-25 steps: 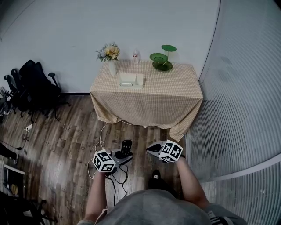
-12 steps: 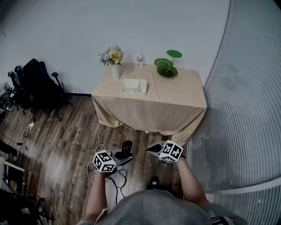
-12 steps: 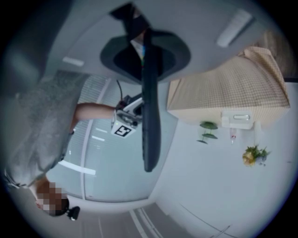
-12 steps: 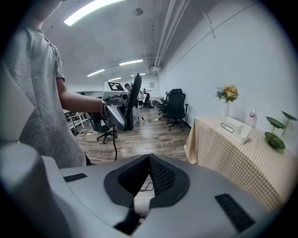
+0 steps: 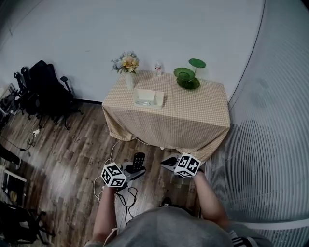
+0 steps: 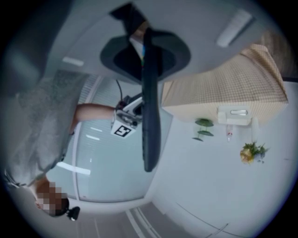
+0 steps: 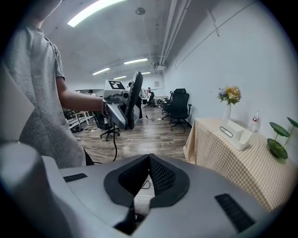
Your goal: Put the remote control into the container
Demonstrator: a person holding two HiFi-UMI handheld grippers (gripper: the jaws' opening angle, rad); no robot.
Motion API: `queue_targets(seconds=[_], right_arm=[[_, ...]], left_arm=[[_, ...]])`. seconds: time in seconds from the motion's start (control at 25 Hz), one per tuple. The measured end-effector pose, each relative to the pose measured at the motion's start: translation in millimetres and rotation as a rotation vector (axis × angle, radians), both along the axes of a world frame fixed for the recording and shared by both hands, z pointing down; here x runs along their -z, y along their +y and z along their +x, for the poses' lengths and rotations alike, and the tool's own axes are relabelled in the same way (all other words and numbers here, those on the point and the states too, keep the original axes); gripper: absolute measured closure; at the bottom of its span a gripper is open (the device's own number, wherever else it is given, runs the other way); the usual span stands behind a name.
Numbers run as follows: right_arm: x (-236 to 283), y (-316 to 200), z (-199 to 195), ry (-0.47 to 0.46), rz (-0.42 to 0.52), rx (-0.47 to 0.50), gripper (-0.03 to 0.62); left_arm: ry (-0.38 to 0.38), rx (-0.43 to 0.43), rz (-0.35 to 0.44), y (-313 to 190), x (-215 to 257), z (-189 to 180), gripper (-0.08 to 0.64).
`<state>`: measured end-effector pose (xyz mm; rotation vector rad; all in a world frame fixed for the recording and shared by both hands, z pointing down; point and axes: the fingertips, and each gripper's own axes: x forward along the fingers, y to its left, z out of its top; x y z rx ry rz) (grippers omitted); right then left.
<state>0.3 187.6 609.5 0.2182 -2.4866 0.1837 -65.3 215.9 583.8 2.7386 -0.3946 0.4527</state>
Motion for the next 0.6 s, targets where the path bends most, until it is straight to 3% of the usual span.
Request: queue_targets(seconds=[0.6], right_arm=[[-3,-42,36,-0.005,0.008,0.067,0.575]], left_arm=[[0.002,0.075,0.004,-42,-1,36,0.522]])
